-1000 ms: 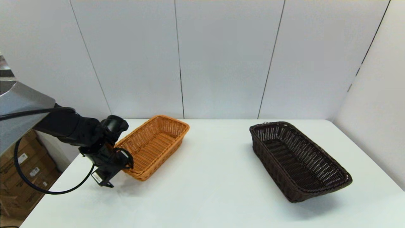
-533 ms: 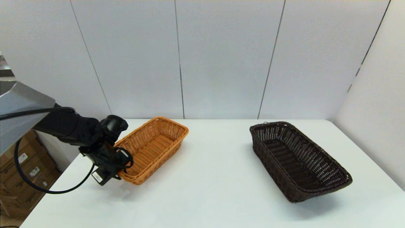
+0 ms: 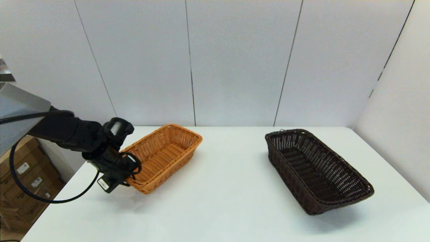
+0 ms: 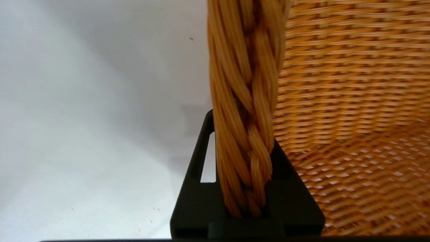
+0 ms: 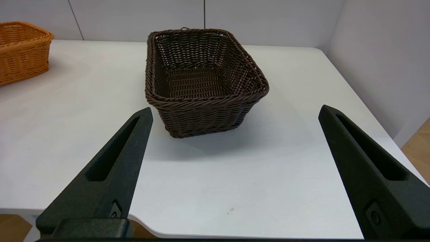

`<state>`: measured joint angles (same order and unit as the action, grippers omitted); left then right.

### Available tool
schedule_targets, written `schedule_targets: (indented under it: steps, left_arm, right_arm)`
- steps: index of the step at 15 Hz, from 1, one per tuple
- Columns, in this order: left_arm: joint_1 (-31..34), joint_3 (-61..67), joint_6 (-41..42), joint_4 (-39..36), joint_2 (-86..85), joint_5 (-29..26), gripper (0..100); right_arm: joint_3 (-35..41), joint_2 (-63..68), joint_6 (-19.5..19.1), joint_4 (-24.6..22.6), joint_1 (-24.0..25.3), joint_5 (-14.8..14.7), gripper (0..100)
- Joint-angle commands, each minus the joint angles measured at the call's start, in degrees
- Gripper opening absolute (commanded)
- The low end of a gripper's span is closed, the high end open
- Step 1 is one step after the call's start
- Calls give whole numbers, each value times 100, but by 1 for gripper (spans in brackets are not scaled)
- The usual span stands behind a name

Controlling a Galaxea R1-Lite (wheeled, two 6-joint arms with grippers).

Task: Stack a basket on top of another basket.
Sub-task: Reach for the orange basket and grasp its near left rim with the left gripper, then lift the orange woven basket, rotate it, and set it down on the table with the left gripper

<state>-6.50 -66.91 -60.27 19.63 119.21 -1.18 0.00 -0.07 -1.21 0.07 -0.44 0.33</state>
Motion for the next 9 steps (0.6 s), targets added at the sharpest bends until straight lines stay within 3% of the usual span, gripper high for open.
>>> schedule_targets:
  steps: [1,4,9]
  left_arm:
    - [8,12,-29,-29,-425,-365,0]
    - [35,152,-20,-337,-917,-778,0]
    - [-80,346,323,-495,-1418,-928,0]
  right_arm:
    - [0,7,-2,1,0,2,100]
    - [0,7,6,1,0,2,100]
    - [0,7,-2,1,0,11,100]
